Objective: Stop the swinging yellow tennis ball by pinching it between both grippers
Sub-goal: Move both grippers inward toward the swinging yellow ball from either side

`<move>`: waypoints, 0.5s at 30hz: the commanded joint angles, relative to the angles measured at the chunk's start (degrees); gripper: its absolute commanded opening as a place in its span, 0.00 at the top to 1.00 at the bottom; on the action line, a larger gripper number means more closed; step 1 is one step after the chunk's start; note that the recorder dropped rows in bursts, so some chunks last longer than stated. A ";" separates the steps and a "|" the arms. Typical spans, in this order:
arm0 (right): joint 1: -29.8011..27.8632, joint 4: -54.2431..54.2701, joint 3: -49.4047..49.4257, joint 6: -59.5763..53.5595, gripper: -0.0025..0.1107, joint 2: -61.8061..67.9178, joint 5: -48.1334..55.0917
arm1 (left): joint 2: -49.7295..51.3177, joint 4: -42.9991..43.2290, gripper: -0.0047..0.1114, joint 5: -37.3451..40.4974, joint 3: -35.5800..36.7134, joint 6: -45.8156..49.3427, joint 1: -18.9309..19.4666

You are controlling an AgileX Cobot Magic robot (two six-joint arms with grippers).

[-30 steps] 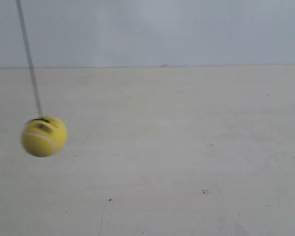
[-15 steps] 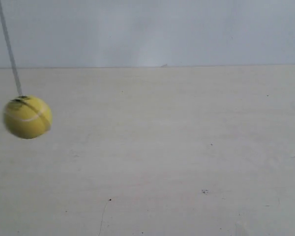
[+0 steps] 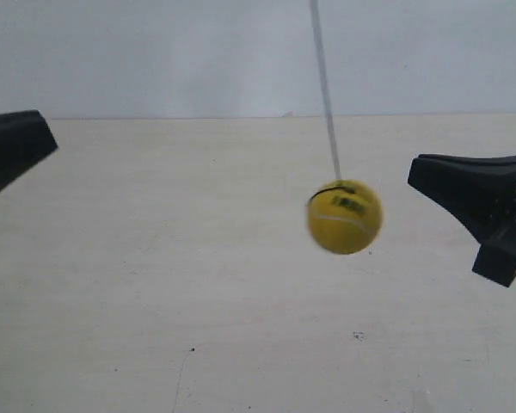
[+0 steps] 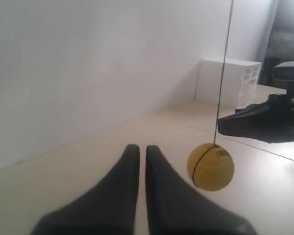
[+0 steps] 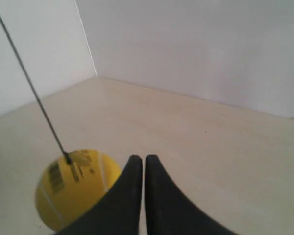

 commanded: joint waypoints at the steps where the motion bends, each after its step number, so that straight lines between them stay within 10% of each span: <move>1: 0.03 -0.48 -0.29 -3.20 0.98 2.78 -2.95 | 6.55 -2.16 0.92 -0.35 -0.26 6.83 -4.01; 15: 0.03 -6.53 -0.29 -4.22 0.98 2.78 -6.46 | 14.64 -3.13 0.92 3.45 -0.15 13.23 -8.69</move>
